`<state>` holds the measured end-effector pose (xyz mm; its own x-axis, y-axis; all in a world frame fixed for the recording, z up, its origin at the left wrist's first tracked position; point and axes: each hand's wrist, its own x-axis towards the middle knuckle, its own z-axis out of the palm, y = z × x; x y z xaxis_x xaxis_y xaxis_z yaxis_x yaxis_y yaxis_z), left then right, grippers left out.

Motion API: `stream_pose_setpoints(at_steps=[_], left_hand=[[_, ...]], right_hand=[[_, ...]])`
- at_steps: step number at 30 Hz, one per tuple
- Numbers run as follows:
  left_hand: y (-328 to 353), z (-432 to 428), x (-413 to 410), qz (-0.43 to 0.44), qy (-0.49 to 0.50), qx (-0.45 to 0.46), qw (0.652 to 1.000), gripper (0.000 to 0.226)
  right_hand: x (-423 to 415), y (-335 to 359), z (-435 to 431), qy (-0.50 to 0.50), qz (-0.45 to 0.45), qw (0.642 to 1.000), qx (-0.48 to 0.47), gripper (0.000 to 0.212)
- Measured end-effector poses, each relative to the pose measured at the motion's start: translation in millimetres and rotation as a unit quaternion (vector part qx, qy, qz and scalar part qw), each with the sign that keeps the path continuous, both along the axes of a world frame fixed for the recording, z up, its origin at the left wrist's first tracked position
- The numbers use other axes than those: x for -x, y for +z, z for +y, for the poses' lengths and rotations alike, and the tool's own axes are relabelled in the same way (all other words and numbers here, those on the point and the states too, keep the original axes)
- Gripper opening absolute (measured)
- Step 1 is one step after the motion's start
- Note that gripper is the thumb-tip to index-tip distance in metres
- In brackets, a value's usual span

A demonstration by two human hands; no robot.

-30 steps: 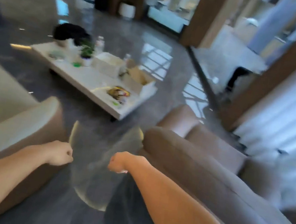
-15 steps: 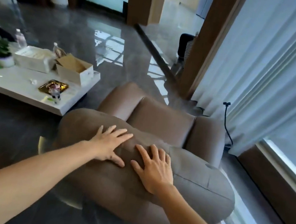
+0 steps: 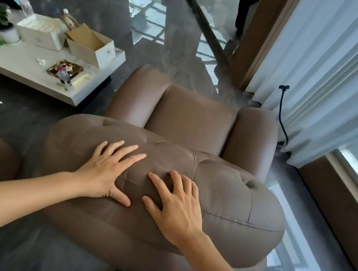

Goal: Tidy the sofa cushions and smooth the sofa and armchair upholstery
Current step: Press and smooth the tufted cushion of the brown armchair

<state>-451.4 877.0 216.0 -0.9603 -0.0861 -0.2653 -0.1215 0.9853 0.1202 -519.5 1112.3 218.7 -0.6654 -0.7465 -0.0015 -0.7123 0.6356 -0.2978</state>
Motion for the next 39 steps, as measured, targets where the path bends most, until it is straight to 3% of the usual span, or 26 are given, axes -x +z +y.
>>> stream_pose_setpoints(at_steps=[10,23,31,39], left_hand=[[-5,112,14,0.021,0.092,-0.022,0.995,0.124],[7,268,109,0.031,0.229,-0.038,0.972,0.124],[0,338,139,0.114,0.199,-0.058,0.972,0.085],[-1,403,184,0.087,0.249,-0.014,0.964,0.091]], right_hand=[[60,-5,96,0.082,-0.006,0.997,-0.002,0.054],[214,1,212,0.225,0.014,0.974,-0.012,0.055],[319,12,264,0.303,0.019,0.952,-0.043,0.057],[428,10,296,0.394,0.003,0.919,-0.018,0.059]])
